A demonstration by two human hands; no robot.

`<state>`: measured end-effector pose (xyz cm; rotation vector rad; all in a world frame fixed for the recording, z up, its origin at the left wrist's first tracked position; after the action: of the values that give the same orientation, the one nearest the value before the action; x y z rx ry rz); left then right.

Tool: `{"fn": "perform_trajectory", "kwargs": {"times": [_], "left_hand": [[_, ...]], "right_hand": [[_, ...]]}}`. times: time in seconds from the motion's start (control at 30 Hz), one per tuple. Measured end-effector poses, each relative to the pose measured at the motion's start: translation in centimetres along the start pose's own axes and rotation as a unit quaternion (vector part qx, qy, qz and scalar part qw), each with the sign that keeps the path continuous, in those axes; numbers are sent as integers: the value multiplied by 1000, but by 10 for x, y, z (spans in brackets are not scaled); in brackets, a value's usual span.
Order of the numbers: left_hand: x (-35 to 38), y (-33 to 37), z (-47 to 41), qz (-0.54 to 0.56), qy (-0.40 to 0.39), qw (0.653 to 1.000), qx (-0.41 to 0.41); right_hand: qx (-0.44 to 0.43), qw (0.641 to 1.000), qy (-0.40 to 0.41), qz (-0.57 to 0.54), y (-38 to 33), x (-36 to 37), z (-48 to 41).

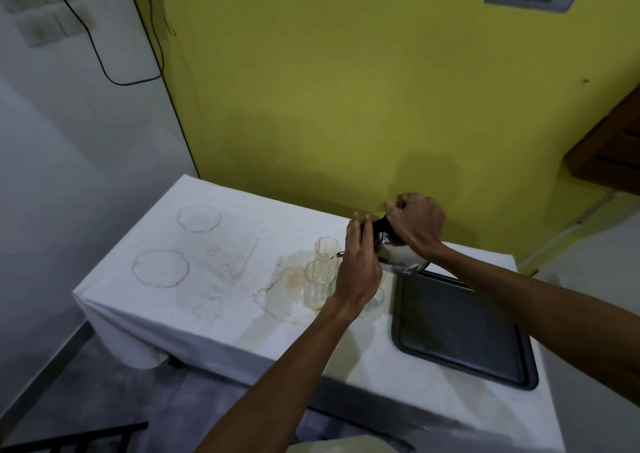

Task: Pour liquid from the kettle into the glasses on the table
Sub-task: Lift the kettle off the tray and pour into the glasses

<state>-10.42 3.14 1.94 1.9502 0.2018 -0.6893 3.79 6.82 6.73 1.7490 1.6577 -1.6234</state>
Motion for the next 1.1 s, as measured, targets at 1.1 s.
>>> {"fn": "perform_trajectory", "kwargs": {"times": [1.1], "left_hand": [[-12,-14,4,-34,20,999,-1]], "right_hand": [[-54,998,7,43,-22,8,2]]}}
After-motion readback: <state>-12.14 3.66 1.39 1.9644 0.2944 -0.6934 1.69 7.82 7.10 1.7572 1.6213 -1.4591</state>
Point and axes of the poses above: each hand's wrist, its own z-axis away from the middle knuckle, its own x-axis out of the palm, y = z × x, the point moved 2 cm from there along -z, towards the middle knuckle, and after that the axes turned 2 degrees about x, right-handed, at the moved point
